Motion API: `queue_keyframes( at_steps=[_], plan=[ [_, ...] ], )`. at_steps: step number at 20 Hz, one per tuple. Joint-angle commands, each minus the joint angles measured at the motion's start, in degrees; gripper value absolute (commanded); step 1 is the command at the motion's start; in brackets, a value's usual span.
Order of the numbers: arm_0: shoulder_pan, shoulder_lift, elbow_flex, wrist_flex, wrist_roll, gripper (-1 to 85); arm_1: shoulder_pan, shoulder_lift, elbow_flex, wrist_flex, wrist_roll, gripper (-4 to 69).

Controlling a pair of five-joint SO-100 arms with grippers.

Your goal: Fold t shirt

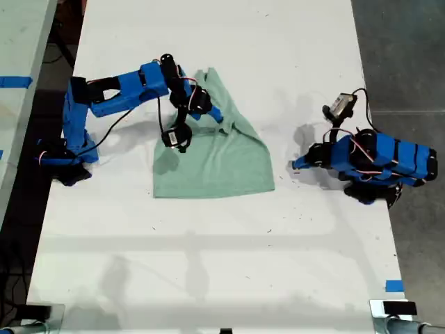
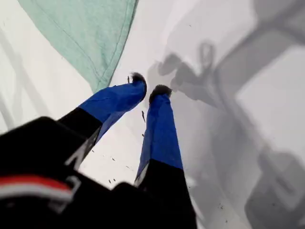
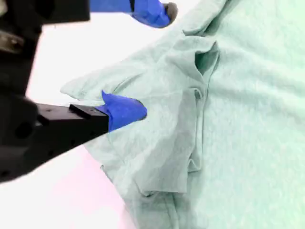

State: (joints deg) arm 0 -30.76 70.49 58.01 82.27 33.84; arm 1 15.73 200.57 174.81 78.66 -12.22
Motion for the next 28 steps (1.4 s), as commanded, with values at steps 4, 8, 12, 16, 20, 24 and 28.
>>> queue_keyframes(
  at_steps=[4, 8, 12, 16, 20, 24, 28],
  plan=[
    [-0.35, 39.99, 4.92, 1.14, -2.9, -0.1, -0.09, 0.35, 2.9, -1.58, -0.62, 5.4],
    [19.42, 78.75, 58.27, -25.22, -18.02, 0.2, -0.09, 0.35, 2.9, -1.58, -0.62, 5.5],
    [22.76, 135.0, 120.23, -39.81, -30.76, 1.5, -0.09, 0.35, 2.9, -1.58, -0.62, 5.6],
    [25.84, 136.05, 124.01, -35.77, -33.57, 0.0, 0.09, 0.35, 2.9, -1.49, -0.44, 5.9],
    [19.16, 135.97, 125.68, -22.24, -42.19, -0.1, 0.18, 0.35, 2.9, -1.49, -0.44, 6.0],
    [21.88, 135.97, 125.42, -20.83, -40.17, 1.0, 0.18, 0.35, 2.9, -1.49, -0.44, 6.0],
    [22.76, 135.97, 125.6, -20.74, -40.25, 10.7, 0.18, 0.35, 2.9, -1.49, -0.44, 6.1]
  ],
)
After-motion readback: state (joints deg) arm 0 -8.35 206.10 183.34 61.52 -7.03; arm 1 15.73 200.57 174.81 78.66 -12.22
